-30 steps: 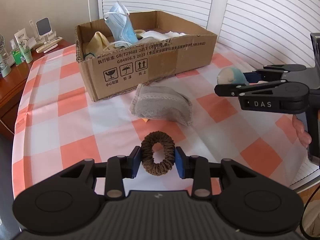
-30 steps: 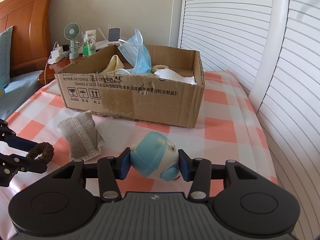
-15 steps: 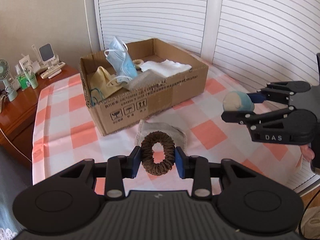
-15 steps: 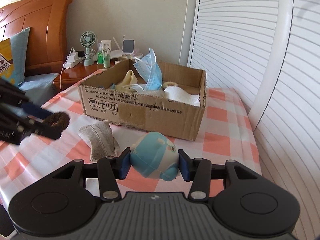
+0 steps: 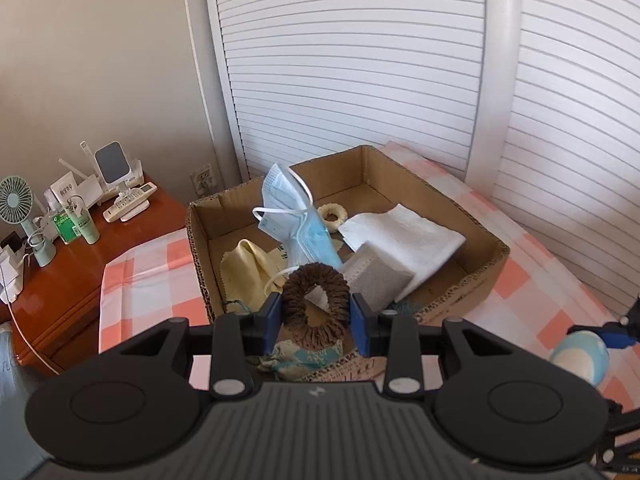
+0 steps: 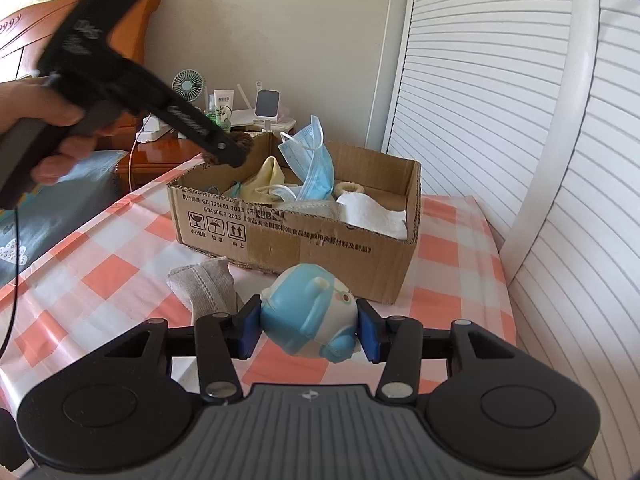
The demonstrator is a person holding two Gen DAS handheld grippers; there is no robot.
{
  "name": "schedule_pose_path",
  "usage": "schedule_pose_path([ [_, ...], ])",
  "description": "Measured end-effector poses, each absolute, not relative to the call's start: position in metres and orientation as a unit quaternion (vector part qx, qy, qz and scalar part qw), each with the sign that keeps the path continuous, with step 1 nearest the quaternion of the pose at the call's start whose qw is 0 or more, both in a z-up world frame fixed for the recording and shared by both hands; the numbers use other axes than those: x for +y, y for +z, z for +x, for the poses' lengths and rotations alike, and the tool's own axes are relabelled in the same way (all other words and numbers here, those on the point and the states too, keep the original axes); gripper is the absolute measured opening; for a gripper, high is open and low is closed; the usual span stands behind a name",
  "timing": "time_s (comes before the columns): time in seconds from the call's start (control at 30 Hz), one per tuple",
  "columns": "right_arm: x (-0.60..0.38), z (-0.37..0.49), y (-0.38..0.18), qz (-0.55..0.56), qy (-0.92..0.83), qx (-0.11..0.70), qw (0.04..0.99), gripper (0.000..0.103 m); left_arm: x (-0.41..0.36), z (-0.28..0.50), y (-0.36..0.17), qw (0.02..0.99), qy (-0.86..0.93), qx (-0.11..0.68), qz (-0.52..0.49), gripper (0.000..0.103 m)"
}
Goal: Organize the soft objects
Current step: 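Carry the scrunchie into the box and open the left gripper while the right gripper lifts the toy, then lower the plush toy into the box and open the right gripper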
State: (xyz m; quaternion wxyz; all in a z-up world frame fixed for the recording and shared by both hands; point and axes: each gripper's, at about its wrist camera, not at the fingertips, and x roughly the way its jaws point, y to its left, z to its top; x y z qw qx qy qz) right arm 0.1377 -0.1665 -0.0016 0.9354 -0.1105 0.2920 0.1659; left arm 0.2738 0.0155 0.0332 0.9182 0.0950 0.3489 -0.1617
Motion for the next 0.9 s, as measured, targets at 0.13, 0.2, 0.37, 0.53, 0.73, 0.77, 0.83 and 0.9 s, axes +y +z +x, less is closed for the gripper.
schedule_pose_path([
  [0.13, -0.163, 0.142, 0.0, -0.116, 0.172, 0.29, 0.934, 0.053, 0.019, 0.295, 0.024, 0.925, -0.136, 0.348, 0.073, 0.058],
  [0.2, -0.161, 0.145, 0.0, -0.118, 0.174, 0.289, 0.934, 0.053, 0.022, 0.3, 0.021, 0.928, -0.121, 0.347, 0.061, 0.09],
  [0.37, -0.16, 0.157, 0.004, -0.116, 0.183, 0.291, 0.932, 0.053, 0.028, 0.289, 0.017, 0.935, -0.095, 0.339, 0.041, 0.096],
  [0.53, -0.161, 0.18, 0.014, -0.11, 0.181, 0.288, 0.934, 0.053, 0.03, 0.267, 0.018, 0.935, -0.085, 0.342, 0.036, 0.101],
  [0.73, -0.166, 0.22, 0.032, -0.094, 0.176, 0.298, 0.933, 0.054, 0.029, 0.249, 0.029, 0.937, -0.093, 0.335, 0.04, 0.102],
  [0.77, -0.166, 0.229, 0.035, -0.092, 0.174, 0.301, 0.933, 0.054, 0.029, 0.247, 0.031, 0.938, -0.09, 0.333, 0.041, 0.102],
  [0.83, -0.166, 0.247, 0.04, -0.082, 0.175, 0.31, 0.931, 0.054, 0.028, 0.243, 0.035, 0.939, -0.093, 0.328, 0.04, 0.102],
  [0.9, -0.165, 0.268, 0.04, -0.069, 0.175, 0.327, 0.926, 0.054, 0.028, 0.239, 0.037, 0.94, -0.096, 0.325, 0.036, 0.102],
])
